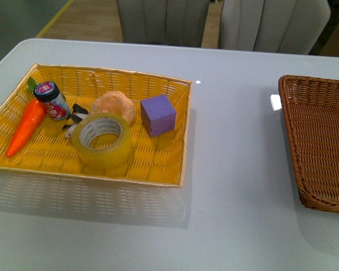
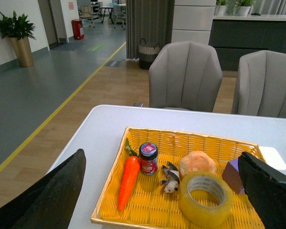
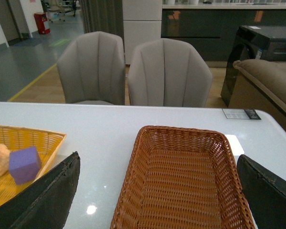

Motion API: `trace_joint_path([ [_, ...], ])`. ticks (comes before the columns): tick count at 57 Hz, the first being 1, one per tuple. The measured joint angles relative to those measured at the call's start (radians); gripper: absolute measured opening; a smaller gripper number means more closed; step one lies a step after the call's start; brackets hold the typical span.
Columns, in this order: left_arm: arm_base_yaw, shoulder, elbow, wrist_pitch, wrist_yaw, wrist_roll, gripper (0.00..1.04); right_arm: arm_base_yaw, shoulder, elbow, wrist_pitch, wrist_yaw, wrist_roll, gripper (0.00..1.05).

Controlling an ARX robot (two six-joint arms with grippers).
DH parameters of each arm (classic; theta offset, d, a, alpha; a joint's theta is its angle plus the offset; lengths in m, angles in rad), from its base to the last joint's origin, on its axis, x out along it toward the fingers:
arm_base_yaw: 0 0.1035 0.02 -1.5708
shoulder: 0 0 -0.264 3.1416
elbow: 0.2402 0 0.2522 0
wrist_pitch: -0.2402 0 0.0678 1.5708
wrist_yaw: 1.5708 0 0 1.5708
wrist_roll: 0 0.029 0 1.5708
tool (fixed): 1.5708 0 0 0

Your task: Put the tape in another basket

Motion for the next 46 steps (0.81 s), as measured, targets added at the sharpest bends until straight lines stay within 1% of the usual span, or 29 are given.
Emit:
trace_joint_path([
  [46,0.0,0.0,0.0,0.0,0.0,0.0,0.96,0.0,0.0,0.0,0.0,0.0,0.0,0.96],
])
